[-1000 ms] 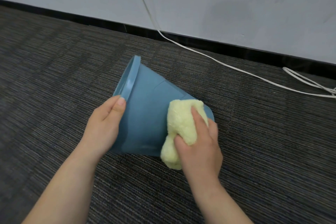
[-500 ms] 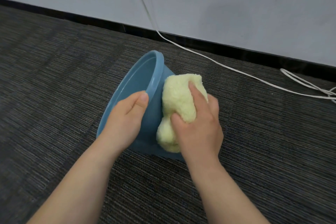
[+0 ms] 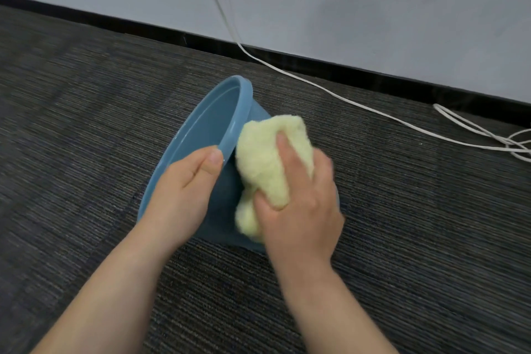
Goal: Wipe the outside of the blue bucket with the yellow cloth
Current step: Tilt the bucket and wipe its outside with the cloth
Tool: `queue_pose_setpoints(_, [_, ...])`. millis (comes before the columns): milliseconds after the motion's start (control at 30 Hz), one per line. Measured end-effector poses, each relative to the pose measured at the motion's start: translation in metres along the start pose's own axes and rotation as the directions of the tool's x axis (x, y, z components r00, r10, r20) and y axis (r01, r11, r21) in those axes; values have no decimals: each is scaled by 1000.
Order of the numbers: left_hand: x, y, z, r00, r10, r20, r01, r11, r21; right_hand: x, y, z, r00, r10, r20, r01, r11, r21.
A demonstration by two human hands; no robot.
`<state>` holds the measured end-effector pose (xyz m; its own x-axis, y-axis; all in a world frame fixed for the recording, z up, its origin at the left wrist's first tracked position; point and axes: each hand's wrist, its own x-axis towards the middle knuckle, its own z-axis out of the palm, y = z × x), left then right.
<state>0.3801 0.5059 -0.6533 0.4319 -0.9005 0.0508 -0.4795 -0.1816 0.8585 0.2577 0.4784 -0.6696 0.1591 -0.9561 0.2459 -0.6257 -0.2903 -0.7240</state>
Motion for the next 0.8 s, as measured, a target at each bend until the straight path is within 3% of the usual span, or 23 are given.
queue_pose_setpoints(67, [5, -1, -4, 999, -13, -34, 13, 1000, -8, -23, -5, 13, 996, -86, 16, 87, 992, -95])
queue_pose_setpoints(200, [8, -12, -13, 992, -88, -88, 84, 995, -53, -37, 7, 26, 982, -171, 76, 177, 980, -90])
queue_pose_setpoints(267, [9, -17, -15, 991, -102, -87, 99, 995, -31, -19, 23, 22, 994, -98, 39, 100, 993, -67])
queue_pose_setpoints(333, [8, -21, -17, 987, -132, -92, 128, 991, -45, 2, 45, 18, 993, 116, 6, -116, 993, -12])
queue_pose_setpoints(400, [8, -23, -20, 985, -150, -87, 145, 988, -63, 14, 76, 17, 953, 303, 16, -303, 952, 43])
queue_pose_setpoints(467, [9, -24, -20, 986, -146, -82, 140, 987, -73, 11, 92, 17, 923, 384, -14, -383, 921, 65])
queue_pose_setpoints(533, [13, -25, -21, 987, -129, -99, 123, 991, -60, -5, 88, 20, 924, 380, -39, -377, 924, 68])
queue_pose_setpoints(700, [18, -28, -24, 978, -172, -122, 159, 982, -105, -37, 70, 26, 993, 102, 54, -99, 994, -41])
queue_pose_setpoints(800, [17, -23, -19, 985, -147, -91, 138, 985, -103, -19, 94, 18, 965, 261, -16, -260, 965, 14])
